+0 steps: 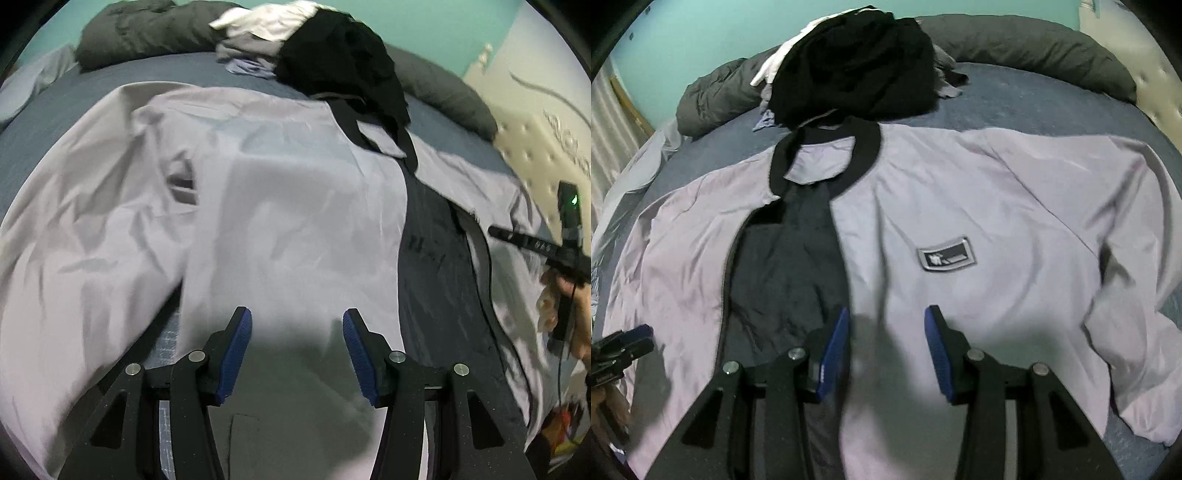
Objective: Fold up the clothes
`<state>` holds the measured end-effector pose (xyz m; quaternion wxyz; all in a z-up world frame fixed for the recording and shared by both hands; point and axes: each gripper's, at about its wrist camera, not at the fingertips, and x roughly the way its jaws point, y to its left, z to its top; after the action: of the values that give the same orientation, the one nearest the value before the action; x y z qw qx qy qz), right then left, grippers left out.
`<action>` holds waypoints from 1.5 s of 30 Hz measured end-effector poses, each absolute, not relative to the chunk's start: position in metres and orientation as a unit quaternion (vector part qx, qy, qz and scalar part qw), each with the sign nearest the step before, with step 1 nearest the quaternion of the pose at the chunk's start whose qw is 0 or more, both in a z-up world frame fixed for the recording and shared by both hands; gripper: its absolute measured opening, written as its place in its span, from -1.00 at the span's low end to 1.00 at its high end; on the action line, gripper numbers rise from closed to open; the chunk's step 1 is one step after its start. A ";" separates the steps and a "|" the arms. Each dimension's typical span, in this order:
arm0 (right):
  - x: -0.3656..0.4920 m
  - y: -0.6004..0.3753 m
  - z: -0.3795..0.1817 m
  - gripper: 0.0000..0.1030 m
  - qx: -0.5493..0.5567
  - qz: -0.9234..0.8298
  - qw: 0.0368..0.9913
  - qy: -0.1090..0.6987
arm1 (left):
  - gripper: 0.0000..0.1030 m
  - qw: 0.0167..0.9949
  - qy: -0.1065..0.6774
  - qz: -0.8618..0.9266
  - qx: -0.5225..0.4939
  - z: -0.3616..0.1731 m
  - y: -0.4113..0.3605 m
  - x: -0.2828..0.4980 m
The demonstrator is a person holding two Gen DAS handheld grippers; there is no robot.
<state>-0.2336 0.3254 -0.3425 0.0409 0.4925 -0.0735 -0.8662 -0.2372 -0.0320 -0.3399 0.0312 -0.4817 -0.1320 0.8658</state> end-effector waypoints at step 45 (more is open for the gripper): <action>-0.274 0.220 -0.343 -0.15 0.494 -0.834 0.156 -0.189 | 0.16 0.054 -0.171 0.884 -0.432 -0.337 -0.057 -0.211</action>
<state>-0.2736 0.2203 -0.3430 0.1561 0.4941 -0.1890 -0.8342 -0.2107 -0.0569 -0.3374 0.0537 -0.4319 -0.1708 0.8840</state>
